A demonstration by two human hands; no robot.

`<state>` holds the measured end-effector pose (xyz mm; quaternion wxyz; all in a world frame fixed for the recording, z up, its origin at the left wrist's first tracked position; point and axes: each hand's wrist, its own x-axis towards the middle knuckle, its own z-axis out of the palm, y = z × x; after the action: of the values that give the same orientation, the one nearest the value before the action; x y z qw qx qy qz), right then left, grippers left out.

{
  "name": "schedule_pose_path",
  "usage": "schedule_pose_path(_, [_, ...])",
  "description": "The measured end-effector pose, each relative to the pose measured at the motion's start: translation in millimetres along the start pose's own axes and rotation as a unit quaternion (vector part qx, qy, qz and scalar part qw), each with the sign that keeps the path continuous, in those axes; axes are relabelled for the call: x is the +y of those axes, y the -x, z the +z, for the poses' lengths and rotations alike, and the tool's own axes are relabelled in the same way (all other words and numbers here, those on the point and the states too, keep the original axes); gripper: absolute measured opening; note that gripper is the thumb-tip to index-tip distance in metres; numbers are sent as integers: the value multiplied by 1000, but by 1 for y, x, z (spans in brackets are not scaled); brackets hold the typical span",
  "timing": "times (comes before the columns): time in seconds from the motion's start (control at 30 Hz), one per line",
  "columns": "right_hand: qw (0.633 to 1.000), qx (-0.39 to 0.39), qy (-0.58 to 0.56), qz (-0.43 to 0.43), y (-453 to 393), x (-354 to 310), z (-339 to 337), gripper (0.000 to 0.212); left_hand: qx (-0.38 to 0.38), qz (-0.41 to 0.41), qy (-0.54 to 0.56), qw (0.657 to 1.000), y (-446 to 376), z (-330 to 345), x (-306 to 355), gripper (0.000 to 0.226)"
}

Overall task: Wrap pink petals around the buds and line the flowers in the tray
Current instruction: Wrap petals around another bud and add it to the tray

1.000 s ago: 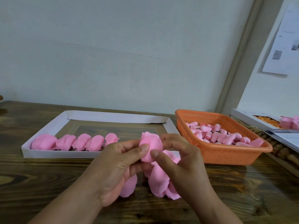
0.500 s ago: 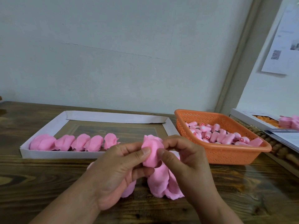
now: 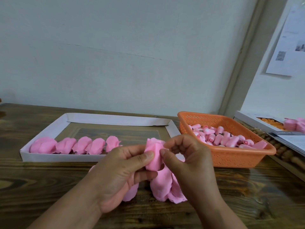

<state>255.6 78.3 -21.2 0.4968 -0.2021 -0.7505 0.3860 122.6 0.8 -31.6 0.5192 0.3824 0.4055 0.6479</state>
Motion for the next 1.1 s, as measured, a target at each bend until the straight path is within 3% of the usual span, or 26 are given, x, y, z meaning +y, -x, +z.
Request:
schedule_pose_path(0.1, [1000, -1, 8, 27, -2, 1, 0, 31, 1, 4, -13, 1000, -1, 0, -1, 36])
schedule_pose_path(0.3, [999, -19, 21, 40, -4, 0, 2, 17, -5, 18, -49, 999, -2, 0, -1, 36])
schedule_pose_path(0.63, [998, 30, 36, 39, 2, 0, 8, 22, 49, 32, -63, 996, -6, 3, -5, 38])
schedule_pose_path(0.87, [996, -73, 54, 19, -4, -9, 4, 14, 59, 54, -99, 992, -7, -1, -5, 38])
schedule_pose_path(1.1, [978, -160, 91, 98, -31, -8, -5, 15, 102, 72, -178, 976, -9, 1, -9, 35])
